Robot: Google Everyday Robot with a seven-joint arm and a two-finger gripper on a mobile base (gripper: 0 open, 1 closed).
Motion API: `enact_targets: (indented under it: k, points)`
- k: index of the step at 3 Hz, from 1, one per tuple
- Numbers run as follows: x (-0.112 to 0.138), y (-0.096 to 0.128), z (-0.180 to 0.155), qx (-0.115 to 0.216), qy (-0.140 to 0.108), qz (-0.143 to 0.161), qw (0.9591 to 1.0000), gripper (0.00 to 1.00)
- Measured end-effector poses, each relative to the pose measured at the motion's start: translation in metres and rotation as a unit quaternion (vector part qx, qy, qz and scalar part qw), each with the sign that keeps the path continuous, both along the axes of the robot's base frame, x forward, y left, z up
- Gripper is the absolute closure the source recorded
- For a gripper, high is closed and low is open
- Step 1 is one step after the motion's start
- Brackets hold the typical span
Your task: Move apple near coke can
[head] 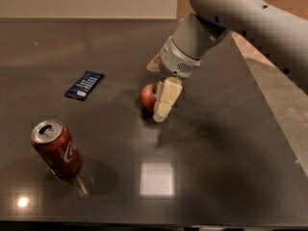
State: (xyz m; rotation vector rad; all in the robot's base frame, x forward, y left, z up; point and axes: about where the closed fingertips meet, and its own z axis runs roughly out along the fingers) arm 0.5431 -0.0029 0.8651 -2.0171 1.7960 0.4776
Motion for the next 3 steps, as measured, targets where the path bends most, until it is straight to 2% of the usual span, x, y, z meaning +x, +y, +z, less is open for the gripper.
enact_targets:
  k: [1, 3]
  points:
    - [0.0010, 0.0026, -0.0064, -0.004, 0.004, 0.000, 1.0000, 0.17]
    - [-0.0017, 0.0016, -0.0031, -0.003, 0.004, 0.005, 1.0000, 0.64]
